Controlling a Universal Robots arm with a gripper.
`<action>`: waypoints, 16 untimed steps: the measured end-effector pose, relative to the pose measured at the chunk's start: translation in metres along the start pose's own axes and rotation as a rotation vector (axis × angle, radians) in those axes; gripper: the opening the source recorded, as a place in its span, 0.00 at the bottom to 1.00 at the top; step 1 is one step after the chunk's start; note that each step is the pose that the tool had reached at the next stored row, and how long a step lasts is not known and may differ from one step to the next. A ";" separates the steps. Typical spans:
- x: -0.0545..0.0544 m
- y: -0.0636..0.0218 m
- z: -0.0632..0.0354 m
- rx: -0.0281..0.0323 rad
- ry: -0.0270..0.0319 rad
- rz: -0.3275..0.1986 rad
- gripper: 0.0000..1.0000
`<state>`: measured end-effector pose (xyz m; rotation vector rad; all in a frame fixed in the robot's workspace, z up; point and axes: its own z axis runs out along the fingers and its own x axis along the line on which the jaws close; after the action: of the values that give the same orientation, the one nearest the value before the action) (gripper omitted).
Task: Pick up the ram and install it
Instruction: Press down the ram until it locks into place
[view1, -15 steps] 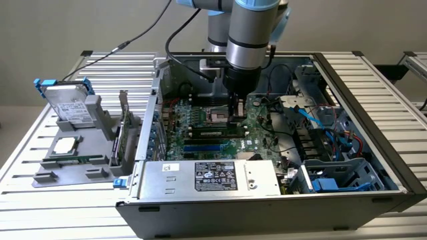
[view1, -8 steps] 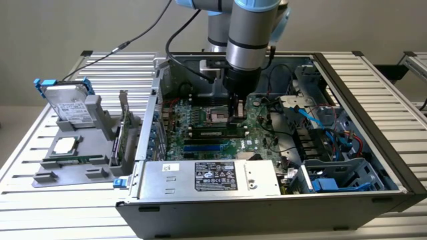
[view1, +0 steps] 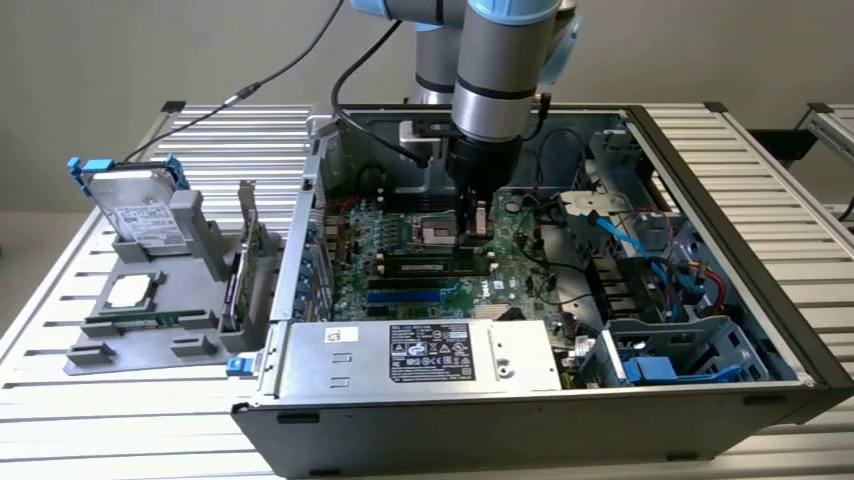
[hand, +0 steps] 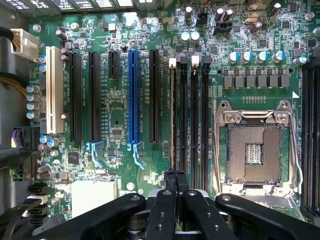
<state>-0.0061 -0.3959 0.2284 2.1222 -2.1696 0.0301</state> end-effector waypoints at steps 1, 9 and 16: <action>0.000 0.0000 0.0003 0.0000 0.0003 0.000 0.10; 0.000 -0.0002 0.0029 0.0000 0.0060 0.000 0.10; 0.001 0.0015 -0.0149 -0.0009 0.0052 0.000 0.10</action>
<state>-0.0067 -0.3958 0.2434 2.1189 -2.1668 0.0346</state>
